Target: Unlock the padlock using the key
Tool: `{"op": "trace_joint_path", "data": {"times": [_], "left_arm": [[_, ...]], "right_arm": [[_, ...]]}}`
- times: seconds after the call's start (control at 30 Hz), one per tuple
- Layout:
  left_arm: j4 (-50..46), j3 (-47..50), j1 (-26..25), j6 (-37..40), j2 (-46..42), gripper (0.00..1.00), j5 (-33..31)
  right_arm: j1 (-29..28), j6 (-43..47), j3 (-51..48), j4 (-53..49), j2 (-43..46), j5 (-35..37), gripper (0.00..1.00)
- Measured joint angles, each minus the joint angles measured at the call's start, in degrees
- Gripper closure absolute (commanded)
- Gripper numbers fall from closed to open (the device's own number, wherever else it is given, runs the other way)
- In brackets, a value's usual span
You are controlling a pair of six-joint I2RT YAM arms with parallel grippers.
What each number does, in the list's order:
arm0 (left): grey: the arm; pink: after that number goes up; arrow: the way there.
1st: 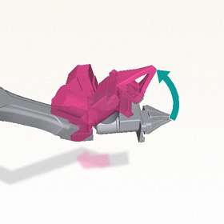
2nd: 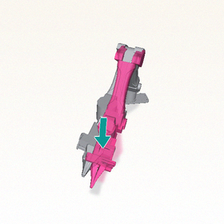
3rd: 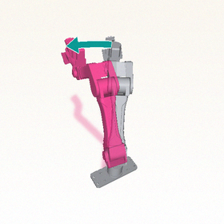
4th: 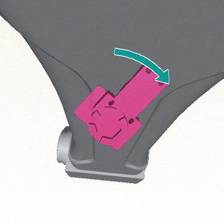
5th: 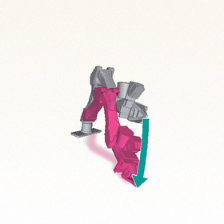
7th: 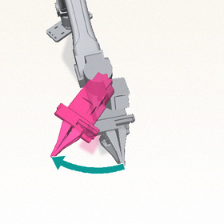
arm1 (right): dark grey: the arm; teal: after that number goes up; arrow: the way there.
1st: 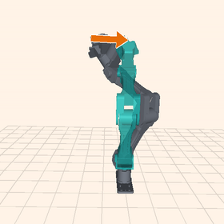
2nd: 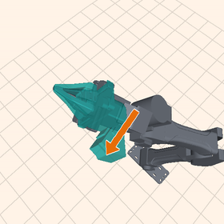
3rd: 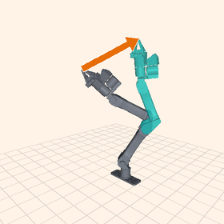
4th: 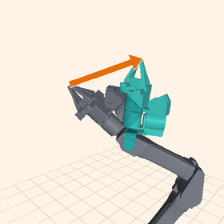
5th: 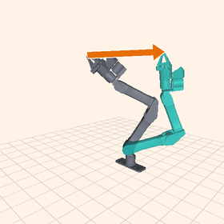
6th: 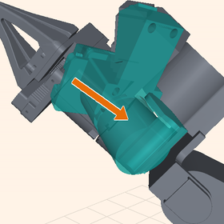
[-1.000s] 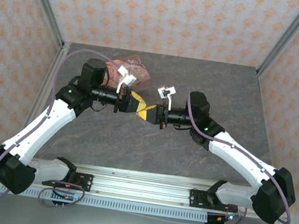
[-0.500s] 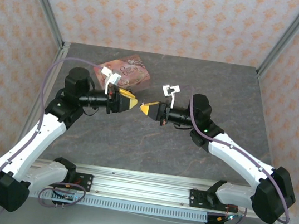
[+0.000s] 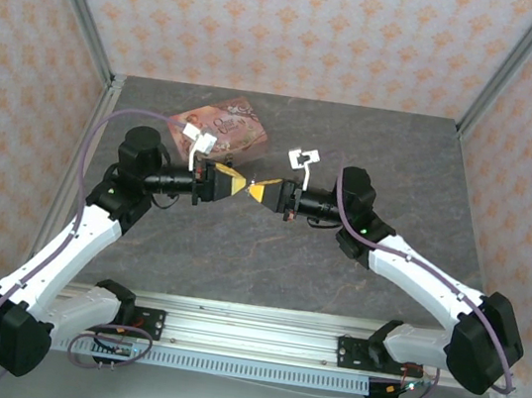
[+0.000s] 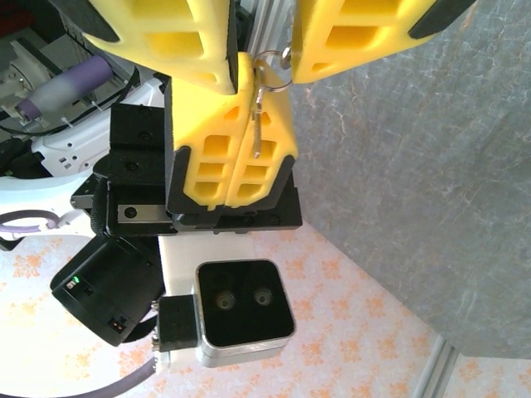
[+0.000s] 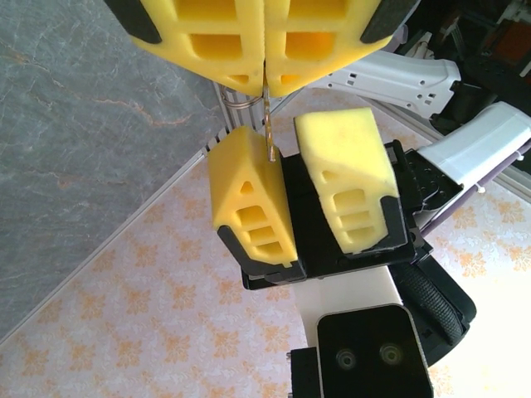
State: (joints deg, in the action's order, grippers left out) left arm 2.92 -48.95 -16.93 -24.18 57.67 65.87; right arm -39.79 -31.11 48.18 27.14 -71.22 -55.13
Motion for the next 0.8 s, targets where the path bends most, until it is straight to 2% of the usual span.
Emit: {"op": "trace_joint_path", "data": {"times": [0.53,0.73,0.8], "left_arm": [[0.6,0.0,-1.8,0.1,1.0,0.85,0.3],[0.2,0.0,-1.8,0.5,1.0,1.0,0.3],[-0.2,0.0,-1.8,0.9,1.0,1.0,0.2]], "right_arm": [[0.0,-0.2,0.0,0.3,-0.1,-0.9,1.0],[0.0,-0.2,0.0,0.3,-0.4,-1.4,1.0],[0.0,-0.2,0.0,0.3,-0.6,-1.6,1.0]]}}
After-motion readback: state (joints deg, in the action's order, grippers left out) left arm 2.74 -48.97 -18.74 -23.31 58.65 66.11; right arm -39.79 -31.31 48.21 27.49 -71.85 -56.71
